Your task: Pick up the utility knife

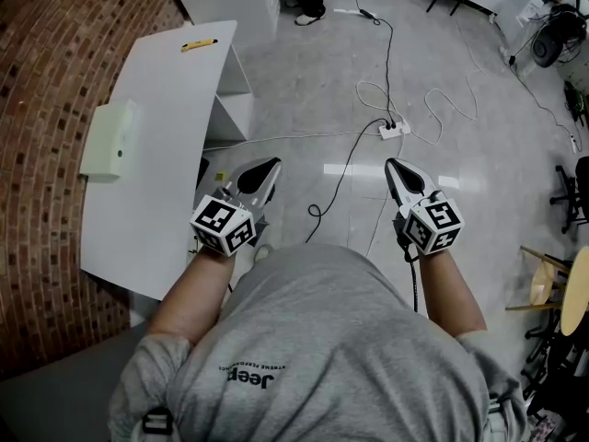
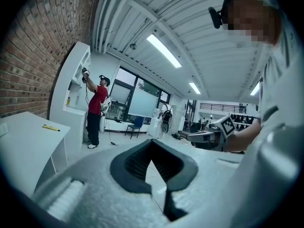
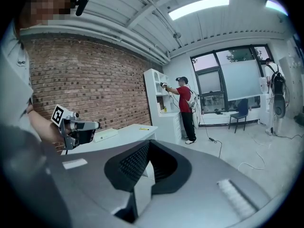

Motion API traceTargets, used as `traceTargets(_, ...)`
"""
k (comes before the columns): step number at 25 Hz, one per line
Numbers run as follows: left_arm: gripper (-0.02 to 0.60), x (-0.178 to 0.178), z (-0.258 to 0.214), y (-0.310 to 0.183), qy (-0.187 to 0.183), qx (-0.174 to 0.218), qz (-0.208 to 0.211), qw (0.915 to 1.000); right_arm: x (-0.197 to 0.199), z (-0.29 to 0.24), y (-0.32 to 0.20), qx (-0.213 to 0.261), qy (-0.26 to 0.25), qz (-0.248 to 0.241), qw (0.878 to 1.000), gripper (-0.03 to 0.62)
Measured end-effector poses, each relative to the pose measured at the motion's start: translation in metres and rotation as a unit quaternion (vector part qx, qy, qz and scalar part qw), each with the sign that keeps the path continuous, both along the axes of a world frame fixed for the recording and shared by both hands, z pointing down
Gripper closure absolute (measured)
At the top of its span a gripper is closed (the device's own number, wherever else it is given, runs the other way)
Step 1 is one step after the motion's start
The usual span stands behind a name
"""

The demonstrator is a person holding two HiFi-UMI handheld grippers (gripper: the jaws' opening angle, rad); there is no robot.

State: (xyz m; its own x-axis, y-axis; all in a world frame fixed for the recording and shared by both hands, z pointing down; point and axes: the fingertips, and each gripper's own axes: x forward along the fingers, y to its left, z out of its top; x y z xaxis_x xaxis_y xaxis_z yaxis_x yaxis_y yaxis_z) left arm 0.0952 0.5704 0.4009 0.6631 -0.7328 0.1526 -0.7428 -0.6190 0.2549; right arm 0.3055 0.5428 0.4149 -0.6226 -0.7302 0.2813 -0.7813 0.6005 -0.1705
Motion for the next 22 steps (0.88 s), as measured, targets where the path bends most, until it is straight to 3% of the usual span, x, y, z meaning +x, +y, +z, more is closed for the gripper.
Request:
traceTargets(10, 0.583, 0.054, -0.004, -0.003, 0.012, 0.003, -0.013, 0.9998, 0.05, 0.0, -0.011, 0.003, 0.003, -0.013, 1.0, 0.585)
traceTargets(16, 0.583, 0.03, 0.002, -0.034, 0.014, 0.0, -0.015, 0.9998, 0.027, 0.0, -0.038, -0.006, -0.011, -0.014, 1.0, 0.585)
traceTargets(22, 0.583, -0.011, 0.011, -0.111, 0.025, 0.008, 0.017, 0.9995, -0.015, 0.007, -0.102, 0.004, 0.007, 0.0, 1.0, 0.585)
